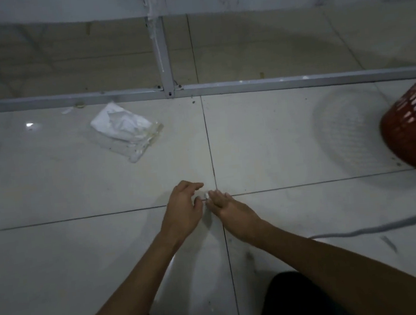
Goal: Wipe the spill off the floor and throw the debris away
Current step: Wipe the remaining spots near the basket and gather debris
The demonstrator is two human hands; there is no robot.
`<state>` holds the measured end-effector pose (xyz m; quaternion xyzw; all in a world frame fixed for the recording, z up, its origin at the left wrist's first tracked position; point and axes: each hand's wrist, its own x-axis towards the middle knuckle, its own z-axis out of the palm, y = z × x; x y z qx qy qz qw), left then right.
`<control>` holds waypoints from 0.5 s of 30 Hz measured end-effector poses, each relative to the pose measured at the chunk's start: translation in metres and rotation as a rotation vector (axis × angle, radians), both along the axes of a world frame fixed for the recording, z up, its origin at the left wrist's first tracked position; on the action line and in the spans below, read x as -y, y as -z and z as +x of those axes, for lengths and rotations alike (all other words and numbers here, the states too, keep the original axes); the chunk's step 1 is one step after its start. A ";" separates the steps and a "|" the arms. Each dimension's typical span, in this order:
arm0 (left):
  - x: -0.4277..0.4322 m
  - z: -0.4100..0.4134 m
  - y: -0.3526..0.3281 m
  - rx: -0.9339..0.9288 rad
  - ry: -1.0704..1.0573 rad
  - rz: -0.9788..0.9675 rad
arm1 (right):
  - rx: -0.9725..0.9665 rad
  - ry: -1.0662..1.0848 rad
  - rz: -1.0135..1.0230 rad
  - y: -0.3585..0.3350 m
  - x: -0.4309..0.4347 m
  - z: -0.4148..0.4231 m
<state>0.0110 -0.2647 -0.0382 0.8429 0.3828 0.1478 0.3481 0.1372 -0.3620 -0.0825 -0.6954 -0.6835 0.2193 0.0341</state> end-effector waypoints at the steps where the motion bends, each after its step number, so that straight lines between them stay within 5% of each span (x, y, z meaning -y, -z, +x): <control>1: 0.011 -0.002 -0.003 -0.005 0.022 -0.017 | -0.007 0.037 -0.046 -0.011 0.002 -0.003; 6: 0.042 0.000 -0.002 -0.047 0.080 -0.088 | -0.201 0.214 -0.127 -0.055 0.000 0.002; 15: 0.053 0.040 0.022 -0.141 -0.029 -0.026 | -0.266 0.561 0.151 -0.089 0.031 0.052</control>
